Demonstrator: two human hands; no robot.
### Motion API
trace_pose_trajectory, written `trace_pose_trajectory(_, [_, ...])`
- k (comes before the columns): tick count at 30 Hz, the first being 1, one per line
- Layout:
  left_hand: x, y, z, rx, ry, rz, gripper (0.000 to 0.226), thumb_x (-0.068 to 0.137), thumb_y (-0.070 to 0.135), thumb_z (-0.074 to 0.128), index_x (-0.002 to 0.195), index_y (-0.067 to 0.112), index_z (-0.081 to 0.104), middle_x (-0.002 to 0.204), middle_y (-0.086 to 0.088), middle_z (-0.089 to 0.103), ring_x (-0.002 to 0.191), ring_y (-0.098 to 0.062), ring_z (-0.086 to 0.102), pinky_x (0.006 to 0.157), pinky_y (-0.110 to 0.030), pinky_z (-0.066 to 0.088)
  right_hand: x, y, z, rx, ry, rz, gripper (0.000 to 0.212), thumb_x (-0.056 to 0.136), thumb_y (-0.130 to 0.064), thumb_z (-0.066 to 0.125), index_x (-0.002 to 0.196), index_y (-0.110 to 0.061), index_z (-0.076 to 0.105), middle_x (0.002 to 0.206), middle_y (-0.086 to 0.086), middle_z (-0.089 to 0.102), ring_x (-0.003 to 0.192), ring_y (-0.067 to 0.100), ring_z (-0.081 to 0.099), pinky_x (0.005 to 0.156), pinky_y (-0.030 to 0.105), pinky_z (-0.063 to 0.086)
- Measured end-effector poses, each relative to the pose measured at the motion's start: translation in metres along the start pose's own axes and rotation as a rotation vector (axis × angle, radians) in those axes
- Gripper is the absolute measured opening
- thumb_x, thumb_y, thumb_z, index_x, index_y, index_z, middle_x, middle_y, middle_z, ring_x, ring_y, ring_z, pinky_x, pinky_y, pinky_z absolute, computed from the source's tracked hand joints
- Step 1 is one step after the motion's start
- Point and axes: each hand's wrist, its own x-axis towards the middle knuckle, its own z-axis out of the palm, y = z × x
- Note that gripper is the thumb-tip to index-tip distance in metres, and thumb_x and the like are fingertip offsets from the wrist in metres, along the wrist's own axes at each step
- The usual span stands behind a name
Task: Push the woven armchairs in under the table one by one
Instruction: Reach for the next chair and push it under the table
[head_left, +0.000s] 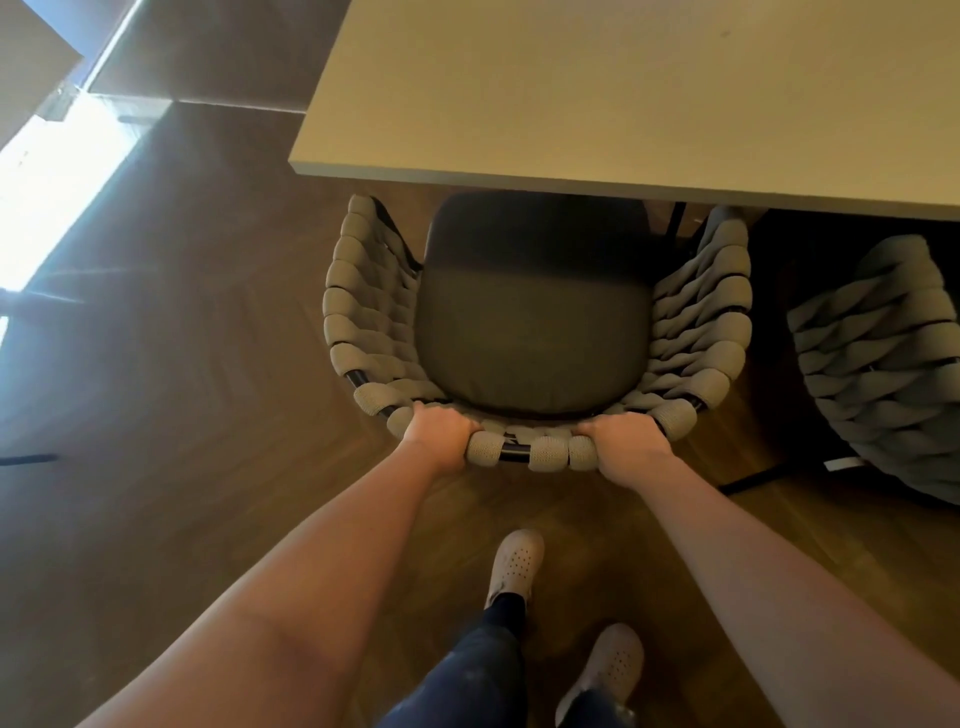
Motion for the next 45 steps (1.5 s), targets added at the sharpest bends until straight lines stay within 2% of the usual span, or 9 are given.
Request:
trace_pose_trajectory(8, [0.017, -0.029, -0.008, 0.029, -0.001, -0.021, 0.036, 0.092, 0.026, 0.054, 0.127, 0.032, 0.054, 0.118, 0.002, 0.061, 0.115, -0.023, 0.055, 0.103, -0.049, 0.035, 0.027, -0.010, -0.018, 0.016, 0.008, -0.007, 0.039, 0.090, -0.020, 0.058, 0.127, -0.034, 0.055, 0.112, -0.001, 0.065, 0.103, 0.022, 0.062, 0.088, 0.041, 0.053])
trace_pose_trajectory(15, [0.027, -0.044, -0.013, -0.011, 0.002, -0.035, 0.032, 0.090, 0.023, 0.057, 0.122, 0.031, 0.057, 0.113, 0.002, 0.063, 0.113, -0.023, 0.056, 0.109, -0.055, 0.029, 0.041, -0.013, -0.025, 0.042, -0.005, -0.020, 0.040, 0.092, -0.018, 0.054, 0.128, -0.035, 0.054, 0.112, -0.001, 0.064, 0.103, 0.023, 0.062, 0.088, 0.041, 0.053])
trace_pose_trajectory(26, [0.026, -0.035, -0.011, -0.032, 0.007, -0.026, 0.028, 0.091, 0.025, 0.056, 0.119, 0.031, 0.058, 0.113, 0.002, 0.062, 0.115, -0.022, 0.055, 0.112, -0.058, 0.023, 0.035, -0.008, -0.020, 0.037, 0.022, -0.028, 0.042, 0.092, -0.022, 0.055, 0.132, -0.034, 0.051, 0.118, -0.001, 0.063, 0.105, 0.023, 0.061, 0.088, 0.039, 0.052])
trace_pose_trajectory(30, [0.026, -0.028, -0.009, -0.047, 0.003, -0.022, 0.030, 0.092, 0.025, 0.056, 0.122, 0.030, 0.057, 0.112, 0.002, 0.063, 0.114, -0.022, 0.055, 0.113, -0.060, 0.020, 0.031, -0.005, -0.013, 0.042, 0.047, -0.014, 0.043, 0.091, -0.025, 0.057, 0.132, -0.036, 0.052, 0.113, -0.002, 0.064, 0.100, 0.022, 0.062, 0.085, 0.040, 0.053])
trace_pose_trajectory(37, [0.026, -0.029, -0.011, -0.023, 0.001, -0.009, 0.027, 0.092, 0.026, 0.056, 0.118, 0.028, 0.057, 0.113, 0.000, 0.062, 0.113, -0.023, 0.056, 0.110, -0.058, 0.026, 0.032, -0.006, -0.011, 0.040, 0.055, 0.000, 0.045, 0.090, -0.023, 0.058, 0.133, -0.035, 0.051, 0.114, -0.002, 0.064, 0.101, 0.022, 0.063, 0.084, 0.040, 0.054])
trace_pose_trajectory(45, [0.022, -0.030, -0.006, 0.000, -0.007, -0.002, 0.031, 0.093, 0.024, 0.055, 0.123, 0.030, 0.058, 0.114, 0.002, 0.063, 0.113, -0.024, 0.057, 0.111, -0.057, 0.024, 0.025, -0.013, -0.002, 0.026, 0.069, 0.073, 0.039, 0.090, -0.019, 0.057, 0.126, -0.033, 0.056, 0.111, -0.001, 0.064, 0.104, 0.023, 0.060, 0.086, 0.039, 0.048])
